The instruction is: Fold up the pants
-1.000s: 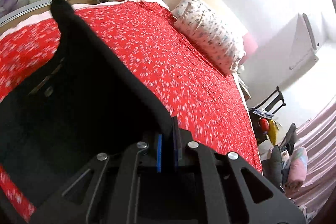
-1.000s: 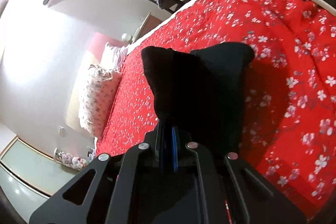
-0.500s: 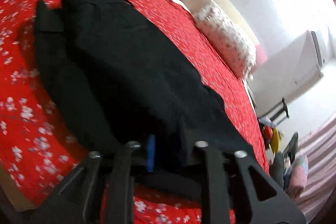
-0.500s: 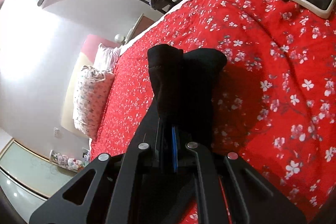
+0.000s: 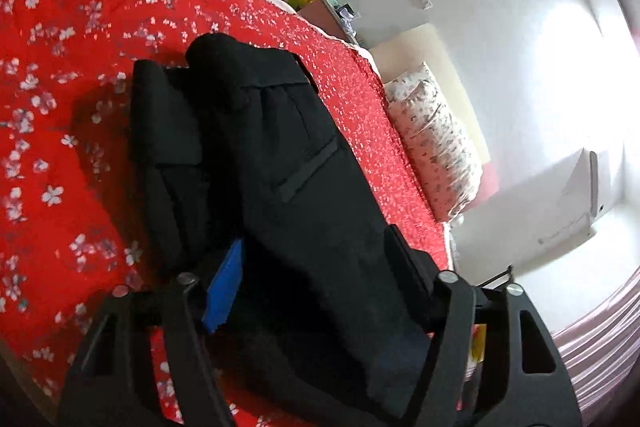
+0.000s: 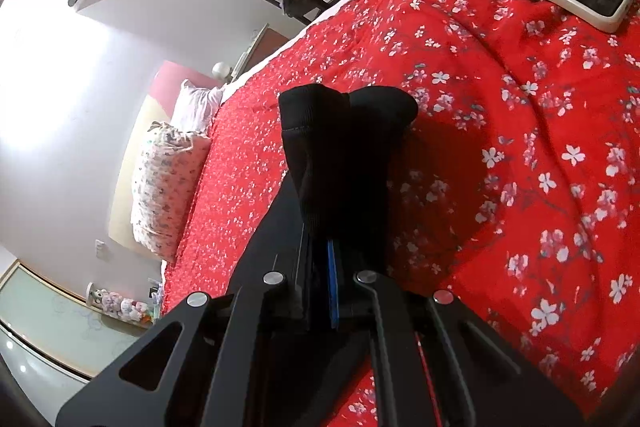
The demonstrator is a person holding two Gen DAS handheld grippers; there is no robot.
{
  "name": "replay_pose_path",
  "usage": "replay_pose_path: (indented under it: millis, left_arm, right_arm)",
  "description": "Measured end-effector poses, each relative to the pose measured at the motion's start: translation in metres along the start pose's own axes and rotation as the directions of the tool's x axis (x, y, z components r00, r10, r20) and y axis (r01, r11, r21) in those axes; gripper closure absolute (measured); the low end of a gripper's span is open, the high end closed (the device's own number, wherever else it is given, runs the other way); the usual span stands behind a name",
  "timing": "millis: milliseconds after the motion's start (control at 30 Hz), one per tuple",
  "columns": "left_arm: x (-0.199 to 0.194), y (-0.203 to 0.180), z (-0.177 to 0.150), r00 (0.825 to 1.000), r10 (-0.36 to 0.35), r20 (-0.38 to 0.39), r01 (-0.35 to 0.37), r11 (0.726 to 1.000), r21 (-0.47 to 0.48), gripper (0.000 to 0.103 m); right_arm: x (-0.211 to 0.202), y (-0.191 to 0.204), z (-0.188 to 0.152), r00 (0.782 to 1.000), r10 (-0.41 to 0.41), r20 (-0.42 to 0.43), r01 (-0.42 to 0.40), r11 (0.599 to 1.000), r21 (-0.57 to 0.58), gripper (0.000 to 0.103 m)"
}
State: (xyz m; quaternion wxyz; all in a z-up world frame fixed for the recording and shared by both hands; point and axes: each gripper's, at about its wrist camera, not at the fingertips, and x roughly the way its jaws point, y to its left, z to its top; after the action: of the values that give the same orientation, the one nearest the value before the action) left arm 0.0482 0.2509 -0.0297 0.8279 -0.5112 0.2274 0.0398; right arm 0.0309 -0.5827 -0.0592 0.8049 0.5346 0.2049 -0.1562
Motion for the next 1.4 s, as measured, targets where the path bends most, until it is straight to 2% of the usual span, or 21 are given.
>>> replay_pose_path:
  millis: [100, 167, 200, 233, 333, 500, 600, 667, 733, 800, 867, 933, 967, 1000, 1033, 1100, 1167, 1233, 1267, 1300, 1400]
  left_arm:
    - [0.004, 0.005, 0.011, 1.000, -0.011, 0.001, 0.011, 0.999, -0.037, 0.051]
    - [0.006, 0.010, 0.014, 1.000, 0.007, -0.002, -0.007, 0.999, -0.050, 0.069]
    - [0.005, 0.016, 0.017, 1.000, 0.026, -0.001, -0.026, 0.998, -0.056, 0.087]
    - [0.004, 0.019, 0.017, 1.000, 0.028, 0.003, -0.028, 0.998, -0.062, 0.091]
    - [-0.005, 0.020, 0.017, 1.000, 0.013, 0.018, -0.012, 0.999, -0.044, 0.093]
    - [-0.030, 0.004, 0.009, 0.995, -0.011, 0.100, 0.006, 0.998, 0.055, 0.094]
    - [-0.038, 0.006, 0.007, 0.992, -0.019, 0.124, 0.012, 0.998, 0.056, 0.094]
    - [-0.044, 0.012, 0.005, 0.990, -0.015, 0.137, 0.012, 1.000, 0.022, 0.095]
    - [-0.045, 0.021, 0.006, 0.990, 0.042, 0.133, -0.041, 0.999, -0.011, 0.095]
    - [-0.043, 0.032, 0.008, 0.987, 0.106, 0.118, -0.100, 0.993, -0.054, 0.095]
    - [-0.039, 0.045, 0.011, 0.991, 0.101, 0.088, -0.091, 0.990, -0.108, 0.095]
    - [-0.041, 0.043, 0.009, 0.991, 0.103, 0.091, -0.094, 0.991, -0.091, 0.094]
    - [-0.042, 0.038, 0.008, 0.989, 0.115, 0.097, -0.109, 0.992, -0.068, 0.094]
    - [-0.042, 0.033, 0.008, 0.987, 0.124, 0.106, -0.119, 0.992, -0.049, 0.090]
    - [-0.041, 0.029, 0.008, 0.986, 0.125, 0.112, -0.122, 0.992, -0.033, 0.080]
    - [-0.042, 0.026, 0.008, 0.986, 0.117, 0.119, -0.115, 0.993, -0.021, 0.071]
    - [-0.039, 0.023, 0.009, 0.987, 0.110, 0.119, -0.107, 0.994, -0.025, 0.066]
    - [-0.040, 0.022, 0.008, 0.987, 0.107, 0.121, -0.104, 0.994, -0.030, 0.063]
    - [-0.039, 0.022, 0.008, 0.987, 0.101, 0.122, -0.098, 0.995, -0.032, 0.062]
    - [-0.038, 0.022, 0.009, 0.988, 0.097, 0.123, -0.093, 0.995, -0.033, 0.059]
    - [-0.037, 0.019, 0.009, 0.989, 0.082, 0.122, -0.080, 0.997, -0.022, 0.051]
  right_arm:
    - [0.000, 0.001, -0.002, 1.000, 0.000, 0.001, 0.000, 1.000, -0.008, 0.097]
    - [0.000, 0.003, -0.004, 1.000, -0.002, 0.003, 0.002, 1.000, -0.016, 0.097]
    - [0.001, 0.004, -0.004, 1.000, -0.004, 0.003, 0.004, 1.000, -0.019, 0.097]
    - [0.001, 0.005, -0.005, 1.000, -0.004, 0.004, 0.004, 1.000, -0.022, 0.097]
    - [0.001, 0.006, -0.004, 1.000, 0.013, 0.005, -0.013, 1.000, -0.021, 0.097]
    - [-0.010, 0.014, 0.000, 0.994, 0.109, 0.032, -0.108, 0.993, -0.051, 0.097]
    - [-0.017, 0.014, 0.002, 0.985, 0.165, 0.045, -0.162, 0.985, -0.050, 0.097]
    - [-0.017, 0.003, 0.005, 0.982, 0.183, 0.040, -0.183, 0.983, 0.006, 0.097]
    - [-0.013, -0.012, 0.007, 0.987, 0.158, 0.016, -0.159, 0.984, 0.076, 0.097]
    - [-0.004, -0.022, 0.006, 0.996, 0.087, -0.030, -0.084, 0.991, 0.104, 0.097]
    - [0.003, -0.027, 0.005, 0.997, 0.045, -0.066, -0.037, 0.994, 0.107, 0.096]
    - [0.000, -0.025, 0.007, 0.996, 0.049, -0.079, -0.040, 0.994, 0.103, 0.095]
    - [-0.003, -0.024, 0.008, 0.996, 0.048, -0.081, -0.040, 0.994, 0.101, 0.089]
    - [-0.007, -0.025, 0.009, 0.995, 0.046, -0.084, -0.037, 0.993, 0.109, 0.088]
    - [-0.009, -0.026, 0.010, 0.995, 0.052, -0.085, -0.042, 0.992, 0.117, 0.088]
    - [-0.017, -0.033, 0.015, 0.995, 0.071, -0.063, -0.062, 0.989, 0.136, 0.088]
    - [-0.024, -0.035, 0.018, 0.997, 0.070, -0.036, -0.065, 0.988, 0.137, 0.087]
    - [-0.028, -0.038, 0.020, 0.998, 0.056, -0.030, -0.052, 0.990, 0.130, 0.075]
    - [-0.029, -0.040, 0.021, 0.998, 0.048, -0.027, -0.044, 0.990, 0.136, 0.057]
    - [-0.033, -0.042, 0.021, 0.999, 0.049, -0.010, -0.047, 0.988, 0.150, 0.054]
    - [-0.043, -0.040, 0.021, 0.997, 0.061, 0.040, -0.066, 0.990, 0.126, 0.054]
